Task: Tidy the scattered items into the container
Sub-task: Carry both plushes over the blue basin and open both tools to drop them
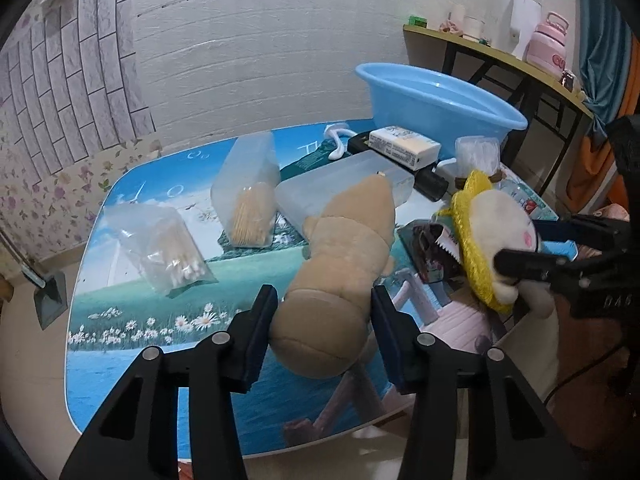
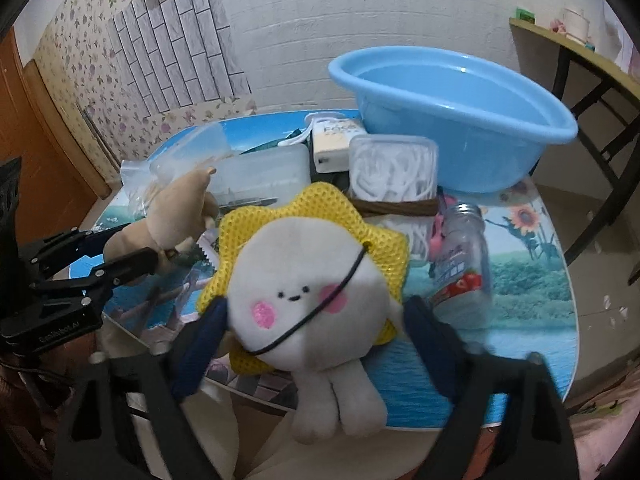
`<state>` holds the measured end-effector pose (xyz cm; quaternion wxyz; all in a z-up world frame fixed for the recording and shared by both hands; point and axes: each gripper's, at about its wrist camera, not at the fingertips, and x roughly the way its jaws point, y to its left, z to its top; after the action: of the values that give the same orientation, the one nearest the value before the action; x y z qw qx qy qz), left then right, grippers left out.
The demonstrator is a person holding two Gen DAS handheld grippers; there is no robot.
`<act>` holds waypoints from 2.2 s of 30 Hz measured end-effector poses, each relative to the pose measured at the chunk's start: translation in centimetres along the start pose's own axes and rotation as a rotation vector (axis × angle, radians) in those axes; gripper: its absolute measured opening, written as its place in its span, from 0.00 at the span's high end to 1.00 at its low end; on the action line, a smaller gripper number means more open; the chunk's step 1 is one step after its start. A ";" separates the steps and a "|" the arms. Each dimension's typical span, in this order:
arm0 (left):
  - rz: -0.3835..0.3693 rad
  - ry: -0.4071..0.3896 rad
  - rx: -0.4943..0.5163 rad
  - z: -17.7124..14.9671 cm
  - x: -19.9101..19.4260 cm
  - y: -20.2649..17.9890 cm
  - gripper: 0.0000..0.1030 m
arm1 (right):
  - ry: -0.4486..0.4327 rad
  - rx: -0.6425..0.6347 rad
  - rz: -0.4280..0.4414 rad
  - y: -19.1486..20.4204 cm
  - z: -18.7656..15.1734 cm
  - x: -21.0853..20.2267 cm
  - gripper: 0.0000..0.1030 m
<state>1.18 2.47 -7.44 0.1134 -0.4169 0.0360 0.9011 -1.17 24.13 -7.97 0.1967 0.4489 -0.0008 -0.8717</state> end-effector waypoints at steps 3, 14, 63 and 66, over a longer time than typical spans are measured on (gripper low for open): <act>0.011 0.027 -0.006 0.0 0.8 0.1 0.53 | 0.006 -0.004 0.007 0.1 0.1 -0.1 0.33; -0.002 0.030 0.050 0.3 2.0 -1.3 0.58 | 0.014 0.009 0.036 -0.1 0.3 -0.5 0.37; -0.040 -0.143 0.157 18.1 6.1 -11.0 0.57 | -0.328 0.161 -0.075 -14.2 11.0 -4.0 0.36; -0.052 -0.141 0.155 19.1 6.5 -11.4 0.57 | -0.326 0.163 -0.075 -14.5 11.2 -3.5 0.35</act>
<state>-14.40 17.73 0.37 0.1709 -0.3434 0.0864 0.9195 -13.09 36.72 -1.13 0.1243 0.3159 -0.0864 -0.9367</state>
